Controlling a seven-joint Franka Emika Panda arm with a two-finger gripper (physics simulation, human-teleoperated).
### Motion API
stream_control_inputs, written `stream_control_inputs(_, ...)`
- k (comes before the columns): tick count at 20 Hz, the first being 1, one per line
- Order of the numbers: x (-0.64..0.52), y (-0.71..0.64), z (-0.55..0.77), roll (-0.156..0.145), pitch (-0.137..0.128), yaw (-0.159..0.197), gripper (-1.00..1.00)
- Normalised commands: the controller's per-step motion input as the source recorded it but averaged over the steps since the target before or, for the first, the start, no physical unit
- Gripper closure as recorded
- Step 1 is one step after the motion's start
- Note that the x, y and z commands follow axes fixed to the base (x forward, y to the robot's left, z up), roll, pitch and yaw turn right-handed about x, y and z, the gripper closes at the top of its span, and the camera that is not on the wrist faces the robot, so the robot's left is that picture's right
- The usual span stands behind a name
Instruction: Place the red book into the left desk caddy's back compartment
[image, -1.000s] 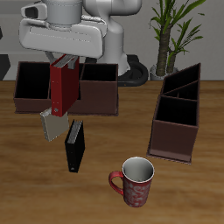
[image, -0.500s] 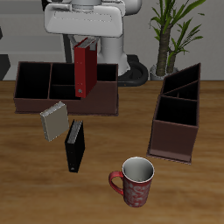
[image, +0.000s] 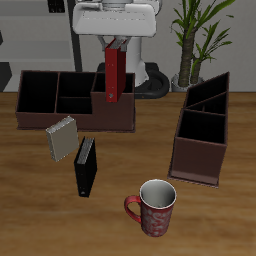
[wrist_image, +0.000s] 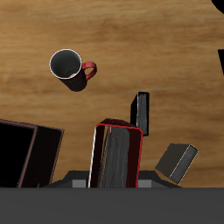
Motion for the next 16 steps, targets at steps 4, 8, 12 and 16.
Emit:
stream_control_inputs(4,-0.36,0.37,-0.08,-0.004,0.013,-0.013,1.0)
stream_control_inputs(8,-0.37,0.38,-0.06,-0.017,0.028,-0.075,1.0)
stream_control_inputs(12,-0.28,0.26,-0.04,-0.016,0.022,-0.071,1.0)
stream_control_inputs(16,-0.26,0.24,0.0,-0.063,-0.002,-0.062,1.0)
